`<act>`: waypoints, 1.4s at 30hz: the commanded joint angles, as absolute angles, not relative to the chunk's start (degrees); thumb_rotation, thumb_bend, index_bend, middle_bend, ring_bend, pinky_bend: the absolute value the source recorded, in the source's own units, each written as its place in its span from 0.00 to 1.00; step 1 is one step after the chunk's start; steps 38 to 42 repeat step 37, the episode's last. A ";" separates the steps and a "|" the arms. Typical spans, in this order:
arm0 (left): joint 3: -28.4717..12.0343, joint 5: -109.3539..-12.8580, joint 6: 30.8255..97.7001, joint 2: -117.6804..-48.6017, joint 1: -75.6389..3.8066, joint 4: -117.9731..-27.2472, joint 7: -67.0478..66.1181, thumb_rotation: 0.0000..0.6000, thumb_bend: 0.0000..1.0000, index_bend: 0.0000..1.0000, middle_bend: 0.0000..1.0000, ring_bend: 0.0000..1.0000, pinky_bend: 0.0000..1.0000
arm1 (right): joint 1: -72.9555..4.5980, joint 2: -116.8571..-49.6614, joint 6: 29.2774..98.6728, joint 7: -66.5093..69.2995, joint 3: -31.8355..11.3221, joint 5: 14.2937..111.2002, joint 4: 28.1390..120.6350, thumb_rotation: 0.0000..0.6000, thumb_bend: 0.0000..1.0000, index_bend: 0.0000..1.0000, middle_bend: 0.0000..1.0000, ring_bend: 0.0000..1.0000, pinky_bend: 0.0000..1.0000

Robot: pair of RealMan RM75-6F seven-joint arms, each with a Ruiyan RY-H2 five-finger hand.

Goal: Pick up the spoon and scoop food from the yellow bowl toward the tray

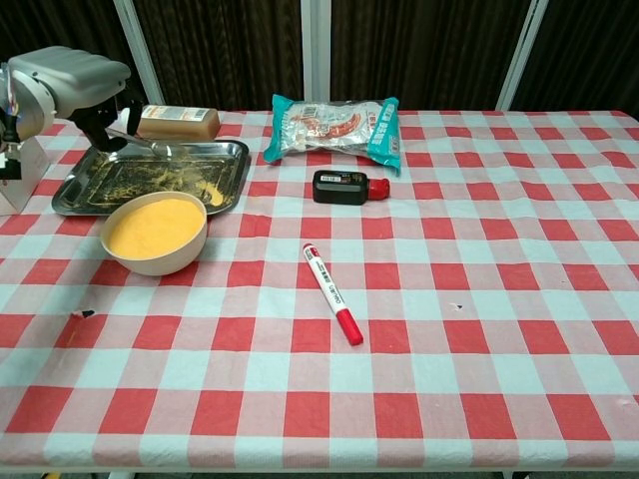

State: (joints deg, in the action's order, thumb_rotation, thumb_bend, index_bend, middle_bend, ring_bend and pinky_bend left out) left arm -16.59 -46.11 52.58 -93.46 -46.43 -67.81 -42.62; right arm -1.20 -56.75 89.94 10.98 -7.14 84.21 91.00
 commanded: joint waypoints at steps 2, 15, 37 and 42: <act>-15.88 -44.37 51.75 -94.72 -47.32 -65.83 -42.79 1.00 0.33 0.56 0.95 0.96 0.99 | -1.26 -56.82 89.76 11.10 -7.20 84.07 90.85 1.00 0.12 0.10 0.30 0.02 0.14; -16.09 -47.53 60.65 -88.28 -41.97 -72.79 -34.07 1.00 0.24 0.37 0.69 0.67 0.91 | -1.45 -56.51 89.31 11.56 -7.08 84.34 90.41 1.00 0.12 0.10 0.29 0.02 0.14; 0.94 -73.04 89.22 -69.31 -10.82 -91.13 -11.89 1.00 0.12 0.33 0.31 0.24 0.31 | -2.82 -59.62 85.79 13.59 -5.17 85.68 87.69 1.00 0.13 0.01 0.12 0.00 0.04; 0.94 -73.04 89.22 -69.31 -10.82 -91.13 -11.89 1.00 0.12 0.33 0.31 0.24 0.31 | -2.82 -59.62 85.79 13.59 -5.17 85.68 87.69 1.00 0.13 0.01 0.12 0.00 0.04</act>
